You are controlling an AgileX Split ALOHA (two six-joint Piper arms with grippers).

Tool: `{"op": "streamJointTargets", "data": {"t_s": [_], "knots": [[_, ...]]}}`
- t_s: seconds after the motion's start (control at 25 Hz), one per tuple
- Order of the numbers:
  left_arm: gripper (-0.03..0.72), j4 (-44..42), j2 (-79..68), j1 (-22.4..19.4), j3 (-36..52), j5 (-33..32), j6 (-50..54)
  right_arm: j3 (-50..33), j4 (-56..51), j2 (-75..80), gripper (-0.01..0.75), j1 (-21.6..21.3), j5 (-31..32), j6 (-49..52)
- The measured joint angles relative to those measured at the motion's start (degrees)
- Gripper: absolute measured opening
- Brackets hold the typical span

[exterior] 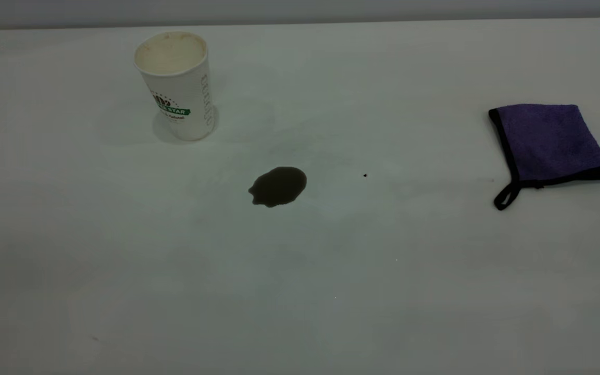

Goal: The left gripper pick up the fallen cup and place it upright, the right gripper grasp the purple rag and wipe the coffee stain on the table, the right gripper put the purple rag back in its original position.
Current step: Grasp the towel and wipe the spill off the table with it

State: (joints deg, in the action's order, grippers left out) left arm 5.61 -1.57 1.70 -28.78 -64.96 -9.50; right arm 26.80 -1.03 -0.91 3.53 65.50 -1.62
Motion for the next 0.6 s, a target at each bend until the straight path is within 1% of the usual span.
{"op": "streamJointTargets", "data": {"t_s": [0.16,0.6], "knots": [[0.24,0.0,2.5,-0.1,0.4,0.1,1.0,0.0,0.0,0.0,0.238,0.0,0.0,0.0],[0.24,0.0,2.7,-0.1,0.4,0.1,1.3,0.0,0.0,0.0,0.238,0.0,0.0,0.0]]}}
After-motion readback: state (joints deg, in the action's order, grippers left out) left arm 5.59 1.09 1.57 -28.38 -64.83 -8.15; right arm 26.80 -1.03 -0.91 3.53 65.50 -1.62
